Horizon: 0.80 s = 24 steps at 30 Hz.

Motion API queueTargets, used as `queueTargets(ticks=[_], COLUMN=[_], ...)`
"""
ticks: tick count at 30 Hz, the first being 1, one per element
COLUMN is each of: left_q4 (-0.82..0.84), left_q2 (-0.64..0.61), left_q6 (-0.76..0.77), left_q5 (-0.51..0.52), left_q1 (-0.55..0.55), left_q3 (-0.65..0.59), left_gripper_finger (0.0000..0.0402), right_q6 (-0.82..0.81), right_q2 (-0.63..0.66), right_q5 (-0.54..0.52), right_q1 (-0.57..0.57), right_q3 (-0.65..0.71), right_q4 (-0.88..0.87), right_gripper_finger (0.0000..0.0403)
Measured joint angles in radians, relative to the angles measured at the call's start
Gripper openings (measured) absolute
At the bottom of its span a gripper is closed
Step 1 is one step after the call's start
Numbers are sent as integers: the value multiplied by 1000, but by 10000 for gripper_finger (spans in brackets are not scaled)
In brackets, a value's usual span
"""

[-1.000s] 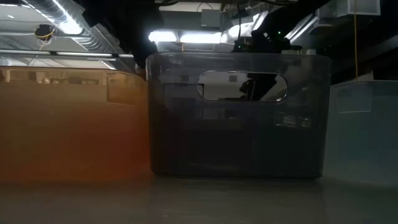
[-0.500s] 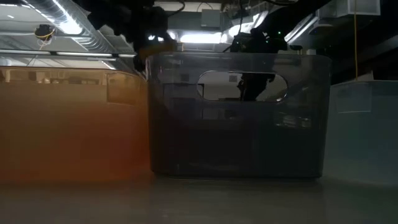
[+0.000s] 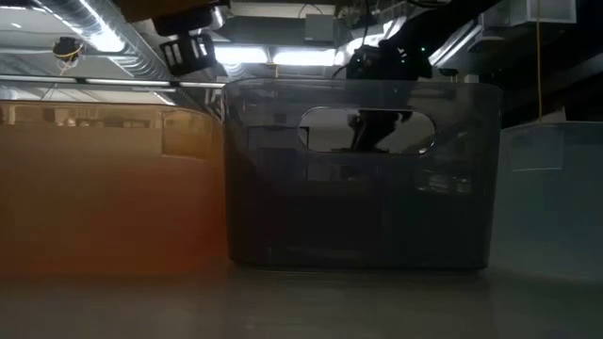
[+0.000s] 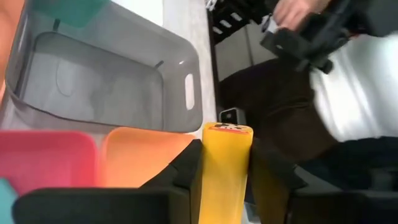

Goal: Sort blocks
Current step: Put the yellow block into the bottom orange bin

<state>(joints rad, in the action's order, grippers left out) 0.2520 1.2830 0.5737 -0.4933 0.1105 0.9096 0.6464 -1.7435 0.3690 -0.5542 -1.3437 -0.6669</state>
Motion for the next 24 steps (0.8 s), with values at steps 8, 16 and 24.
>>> queueTargets(ticks=[8, 16, 24], left_q4=[0, 10, 53], left_q2=[0, 12, 69], left_q6=[118, 153, 318], left_q5=[108, 217, 299], left_q1=[112, 191, 209], left_q3=[0, 0, 0], left_gripper_finger=[93, 108, 148], right_q6=[263, 373, 441], right_q2=[-7, -79, -184], right_q5=[2, -46, -112], right_q1=[119, 209, 207], right_q3=[-1, -2, -2], right_q4=[79, 144, 153], right_gripper_finger=[147, 147, 147])
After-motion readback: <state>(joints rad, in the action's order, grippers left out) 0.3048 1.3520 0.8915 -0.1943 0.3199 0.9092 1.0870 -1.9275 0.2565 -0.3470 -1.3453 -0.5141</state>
